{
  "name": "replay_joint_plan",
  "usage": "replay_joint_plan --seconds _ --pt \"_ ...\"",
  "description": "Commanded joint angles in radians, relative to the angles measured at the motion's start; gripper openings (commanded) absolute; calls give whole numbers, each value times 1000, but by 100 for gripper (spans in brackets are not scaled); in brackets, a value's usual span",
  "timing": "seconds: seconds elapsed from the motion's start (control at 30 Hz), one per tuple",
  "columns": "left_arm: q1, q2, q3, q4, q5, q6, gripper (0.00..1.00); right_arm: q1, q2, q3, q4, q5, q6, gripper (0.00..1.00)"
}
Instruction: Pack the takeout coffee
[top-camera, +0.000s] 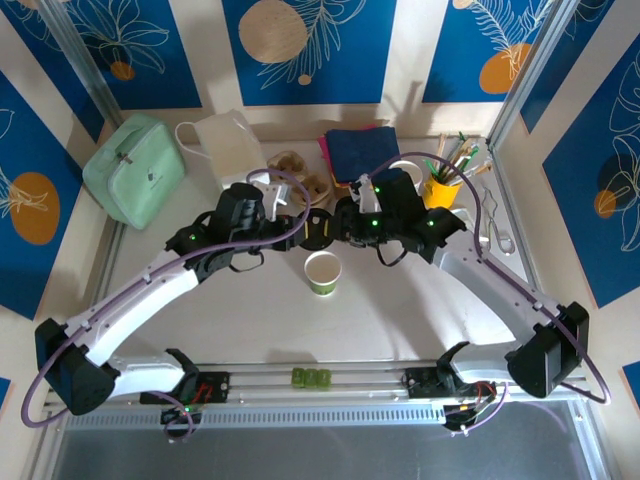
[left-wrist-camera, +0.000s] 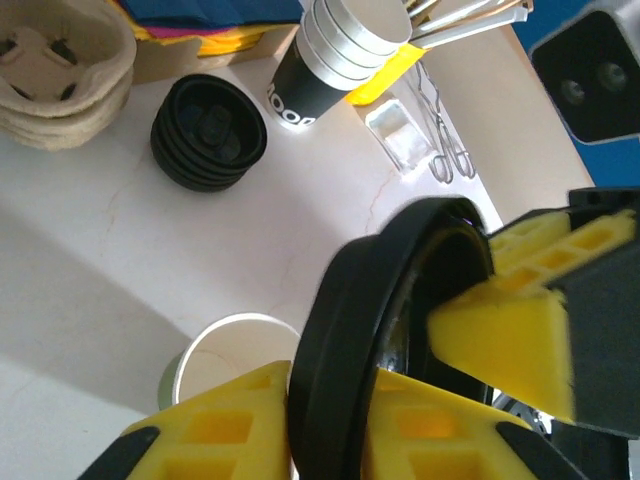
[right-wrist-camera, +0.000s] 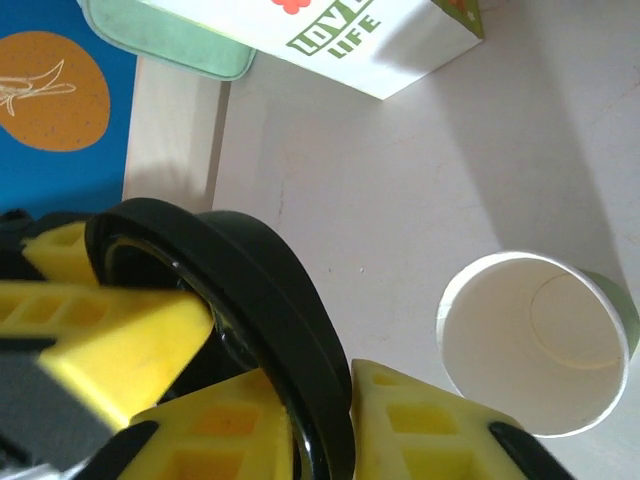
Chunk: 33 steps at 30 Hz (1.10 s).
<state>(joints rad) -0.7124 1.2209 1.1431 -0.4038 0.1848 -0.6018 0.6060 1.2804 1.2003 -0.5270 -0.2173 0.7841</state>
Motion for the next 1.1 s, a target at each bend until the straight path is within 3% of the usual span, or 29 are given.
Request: replay_joint_plan --seconds 0.0,0.2,0.43,0.7,0.93,1.07 --pt "5 -8 -9 7 35 -6 17 -13 -46 18 -26 1 -35 30" --pt "10 -24 -4 -35 21 -3 15 -106 -125 1 -40 -54 -30 43" --pt "12 -31 -5 -25 43 -27 15 -118 -134 -9 -19 -161 -69 44" --pt "15 -18 14 -34 74 -74 15 -87 -136 -32 -4 -188 -158 43" --pt "53 -5 47 -89 161 -132 16 -92 -272 -75 1 -92 -576 49" --pt "98 -20 61 -145 220 -151 16 -90 -377 -173 126 -79 -886 49"
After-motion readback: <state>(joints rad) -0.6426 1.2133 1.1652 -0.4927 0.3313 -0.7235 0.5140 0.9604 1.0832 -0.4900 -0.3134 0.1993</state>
